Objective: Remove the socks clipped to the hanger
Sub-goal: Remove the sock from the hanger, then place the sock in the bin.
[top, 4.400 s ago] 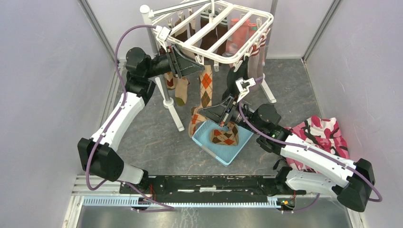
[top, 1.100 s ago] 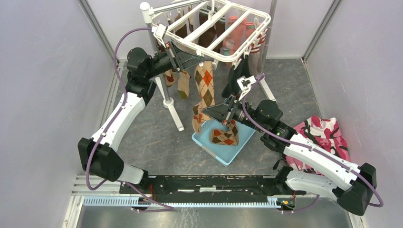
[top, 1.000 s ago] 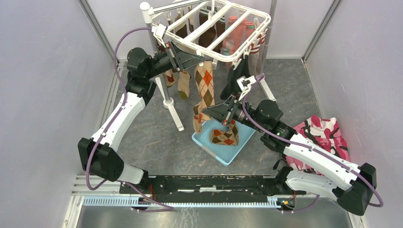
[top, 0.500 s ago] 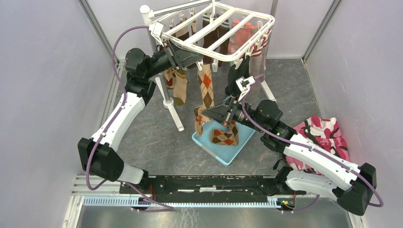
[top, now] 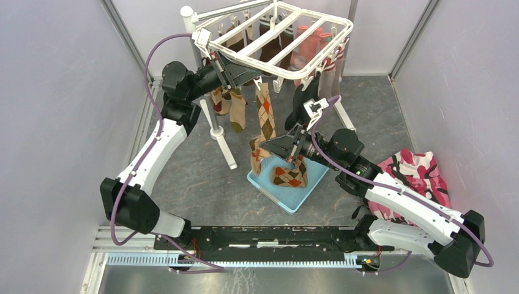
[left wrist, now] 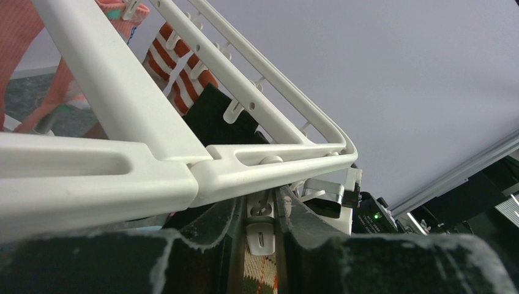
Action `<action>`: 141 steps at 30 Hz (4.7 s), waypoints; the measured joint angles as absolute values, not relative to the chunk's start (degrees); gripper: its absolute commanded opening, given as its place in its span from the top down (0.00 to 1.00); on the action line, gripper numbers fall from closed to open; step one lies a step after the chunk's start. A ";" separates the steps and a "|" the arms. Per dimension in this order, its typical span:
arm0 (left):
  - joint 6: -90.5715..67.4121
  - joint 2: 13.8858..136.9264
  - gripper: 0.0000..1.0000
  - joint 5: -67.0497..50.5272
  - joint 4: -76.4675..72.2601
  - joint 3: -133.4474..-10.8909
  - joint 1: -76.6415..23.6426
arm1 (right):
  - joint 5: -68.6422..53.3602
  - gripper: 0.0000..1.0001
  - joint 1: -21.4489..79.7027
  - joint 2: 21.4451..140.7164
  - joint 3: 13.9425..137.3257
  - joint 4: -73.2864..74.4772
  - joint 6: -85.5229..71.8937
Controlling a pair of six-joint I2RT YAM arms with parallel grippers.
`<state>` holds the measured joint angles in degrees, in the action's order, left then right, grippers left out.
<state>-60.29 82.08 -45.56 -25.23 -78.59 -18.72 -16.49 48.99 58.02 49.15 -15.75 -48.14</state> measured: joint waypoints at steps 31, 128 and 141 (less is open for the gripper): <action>-58.89 77.67 0.08 -51.33 -29.06 -68.51 -17.74 | -30.00 1.00 44.31 60.49 47.46 -32.23 -64.34; -55.16 84.90 0.76 -38.81 -10.35 -81.19 -20.99 | 4.69 0.15 41.85 54.89 48.82 21.45 -24.56; -53.39 83.85 0.31 -39.16 -6.85 -81.71 -21.74 | 21.30 0.05 63.75 63.37 40.64 -17.91 0.21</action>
<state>-53.39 83.85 -39.16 -6.85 -81.71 -21.74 21.30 63.75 63.37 40.64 -17.91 0.21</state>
